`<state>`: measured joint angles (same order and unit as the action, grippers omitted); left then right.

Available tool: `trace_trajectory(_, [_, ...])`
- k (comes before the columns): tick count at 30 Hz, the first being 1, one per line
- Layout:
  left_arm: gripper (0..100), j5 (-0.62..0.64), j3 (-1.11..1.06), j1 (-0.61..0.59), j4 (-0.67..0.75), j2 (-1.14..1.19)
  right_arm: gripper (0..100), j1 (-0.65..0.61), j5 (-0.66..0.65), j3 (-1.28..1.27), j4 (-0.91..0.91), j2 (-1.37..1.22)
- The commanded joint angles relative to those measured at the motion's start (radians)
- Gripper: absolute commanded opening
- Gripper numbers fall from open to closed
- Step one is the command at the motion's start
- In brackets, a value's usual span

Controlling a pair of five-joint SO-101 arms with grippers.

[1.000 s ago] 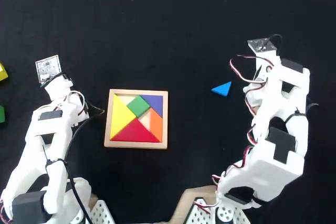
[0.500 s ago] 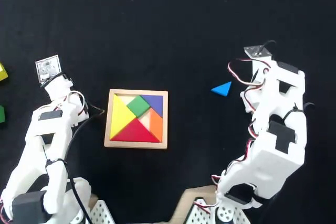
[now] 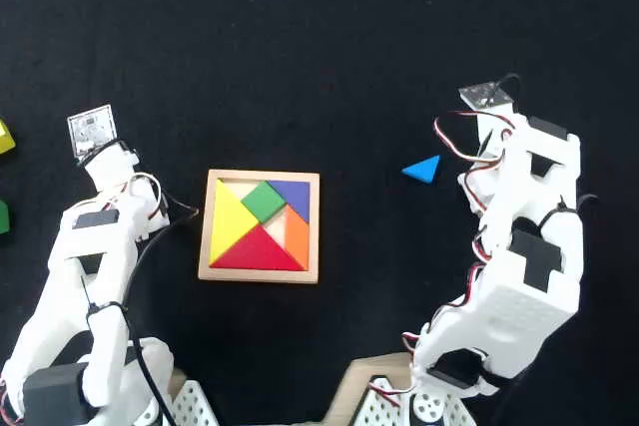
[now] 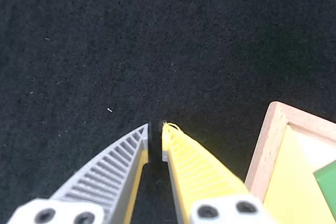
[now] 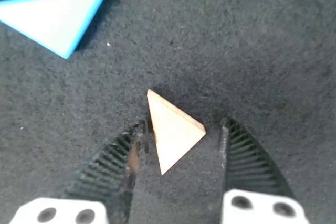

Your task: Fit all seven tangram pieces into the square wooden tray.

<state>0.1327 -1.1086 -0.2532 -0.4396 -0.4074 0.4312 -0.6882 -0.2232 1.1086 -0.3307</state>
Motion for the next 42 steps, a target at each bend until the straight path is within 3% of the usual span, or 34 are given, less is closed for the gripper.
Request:
trace_trajectory(1, [6, -0.008, 0.005, 0.005, 0.017, -0.026, 21.1, -0.015, -0.014, 0.053, -0.021, 0.008])
trace_trajectory(7, [6, -0.008, 0.005, 0.005, 0.017, -0.026, 15.5, -0.015, -0.032, 0.053, -0.018, 0.008])
trace_trajectory(26, [6, -0.008, 0.005, 0.005, 0.017, -0.025, 15.2, -0.008, -0.034, 0.062, -0.008, 0.024])
trace_trajectory(42, [6, -0.008, 0.005, 0.005, 0.017, -0.025, 15.2, -0.017, -0.035, 0.085, 0.114, 0.206])
